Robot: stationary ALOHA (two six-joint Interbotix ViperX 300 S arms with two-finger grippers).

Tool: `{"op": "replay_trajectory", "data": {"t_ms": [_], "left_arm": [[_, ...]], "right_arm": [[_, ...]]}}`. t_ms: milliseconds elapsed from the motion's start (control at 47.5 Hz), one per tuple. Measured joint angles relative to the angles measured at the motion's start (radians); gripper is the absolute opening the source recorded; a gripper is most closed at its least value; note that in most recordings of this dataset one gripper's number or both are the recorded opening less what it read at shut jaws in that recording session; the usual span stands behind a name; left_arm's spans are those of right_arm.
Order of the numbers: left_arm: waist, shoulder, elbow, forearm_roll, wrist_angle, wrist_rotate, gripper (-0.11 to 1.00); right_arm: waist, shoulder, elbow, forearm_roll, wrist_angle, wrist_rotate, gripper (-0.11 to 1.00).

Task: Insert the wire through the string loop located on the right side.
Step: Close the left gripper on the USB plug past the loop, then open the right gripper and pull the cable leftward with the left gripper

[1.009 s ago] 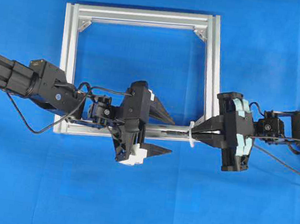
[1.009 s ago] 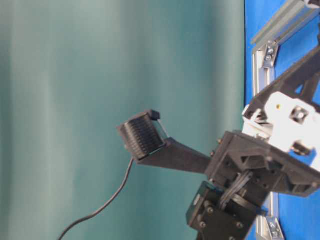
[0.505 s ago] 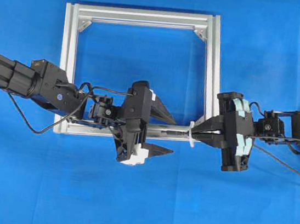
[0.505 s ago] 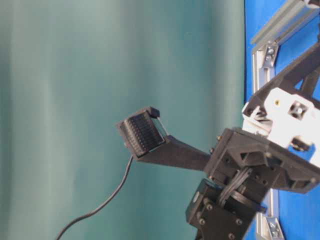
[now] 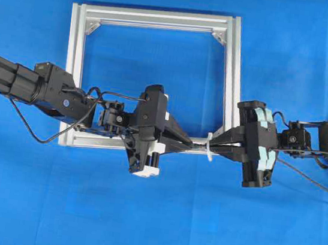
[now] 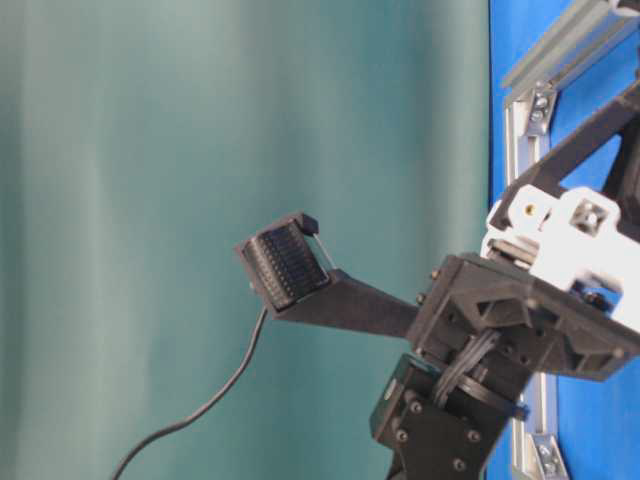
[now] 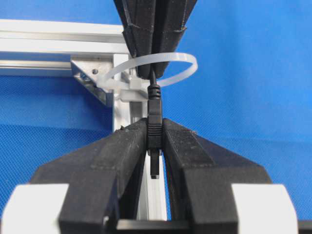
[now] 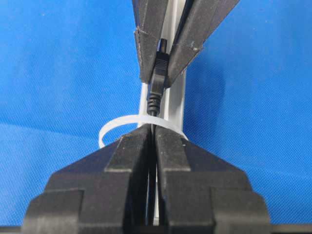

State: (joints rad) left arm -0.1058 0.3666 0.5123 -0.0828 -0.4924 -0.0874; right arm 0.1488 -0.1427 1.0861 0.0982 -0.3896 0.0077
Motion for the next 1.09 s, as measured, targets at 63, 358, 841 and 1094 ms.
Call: {"op": "replay_trajectory", "data": {"t_ms": [63, 358, 841, 1094], "left_arm": [[0.002, 0.002, 0.0, 0.0, 0.0, 0.002, 0.08], [0.0, 0.002, 0.0, 0.0, 0.0, 0.002, 0.08], [0.002, 0.002, -0.002, 0.0, 0.002, 0.0, 0.08], [0.003, 0.002, 0.0, 0.0, 0.002, 0.002, 0.08]], "right_arm": [[0.0, 0.0, 0.002, 0.0, 0.002, 0.0, -0.03], [0.002, -0.002, 0.002, 0.0, 0.006, -0.002, -0.03], [0.0, 0.0, -0.003, 0.0, 0.049, -0.002, 0.78], [-0.002, 0.0, -0.002, 0.0, 0.049, 0.002, 0.84]]}}
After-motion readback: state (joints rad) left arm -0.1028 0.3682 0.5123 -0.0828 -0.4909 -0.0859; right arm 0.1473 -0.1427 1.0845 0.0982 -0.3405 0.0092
